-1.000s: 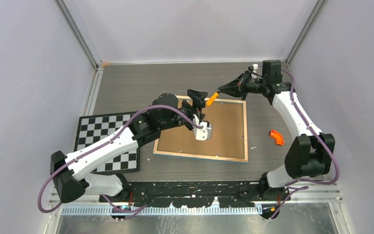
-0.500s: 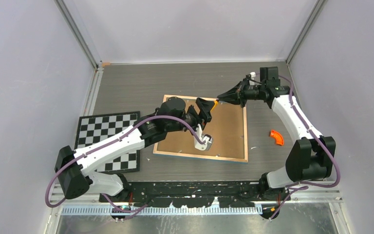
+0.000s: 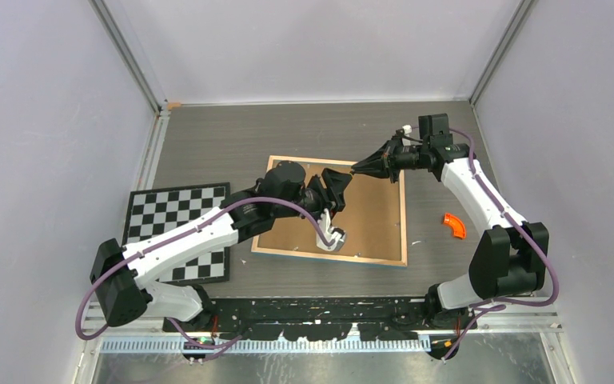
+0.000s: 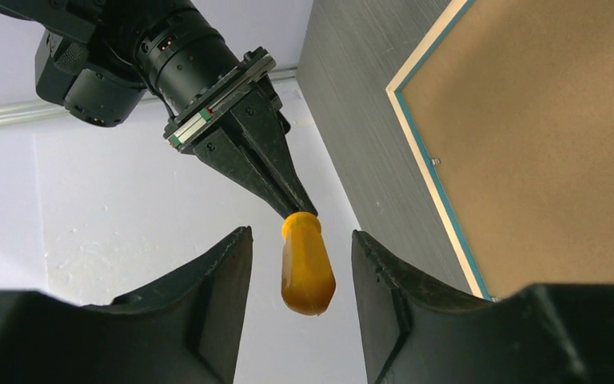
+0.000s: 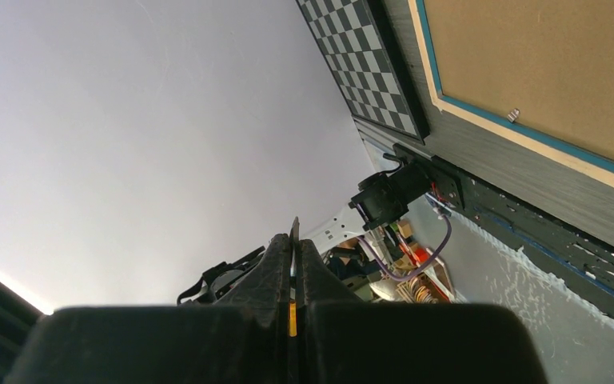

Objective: Take the photo out of the frame

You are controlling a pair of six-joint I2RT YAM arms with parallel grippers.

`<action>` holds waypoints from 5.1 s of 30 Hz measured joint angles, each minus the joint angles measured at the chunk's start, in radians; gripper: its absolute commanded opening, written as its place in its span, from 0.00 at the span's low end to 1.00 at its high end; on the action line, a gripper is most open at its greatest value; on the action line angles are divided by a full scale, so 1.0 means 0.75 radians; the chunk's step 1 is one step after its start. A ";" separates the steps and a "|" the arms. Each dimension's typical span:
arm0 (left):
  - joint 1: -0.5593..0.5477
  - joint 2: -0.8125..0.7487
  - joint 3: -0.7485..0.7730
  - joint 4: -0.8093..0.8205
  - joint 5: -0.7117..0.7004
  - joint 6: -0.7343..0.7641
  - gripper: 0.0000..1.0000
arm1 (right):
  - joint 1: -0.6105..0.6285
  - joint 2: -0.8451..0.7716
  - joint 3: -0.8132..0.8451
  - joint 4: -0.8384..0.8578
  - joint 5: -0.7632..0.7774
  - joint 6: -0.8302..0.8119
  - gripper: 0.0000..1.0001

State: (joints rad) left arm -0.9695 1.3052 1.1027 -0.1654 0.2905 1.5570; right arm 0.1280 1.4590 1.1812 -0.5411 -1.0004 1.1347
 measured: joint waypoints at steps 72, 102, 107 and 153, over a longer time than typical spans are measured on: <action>0.772 0.385 0.432 -0.823 -0.019 -1.774 0.00 | -0.211 0.147 0.124 -0.772 0.588 -1.537 1.00; 0.778 0.488 0.283 -0.649 0.046 -1.225 0.00 | -0.195 0.470 0.158 -0.642 0.854 -1.570 0.80; 0.781 0.488 0.245 -0.640 0.055 -1.174 0.00 | -0.191 0.511 0.191 -0.620 0.883 -1.560 0.80; 0.817 0.491 0.213 -0.555 0.103 -0.944 0.00 | -0.181 0.682 0.223 -0.579 0.935 -1.556 0.68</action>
State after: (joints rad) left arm -0.3569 1.6737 1.2621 -0.5816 0.3676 0.8494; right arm -0.0074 1.9701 1.3487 -0.9752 -0.2989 -0.0326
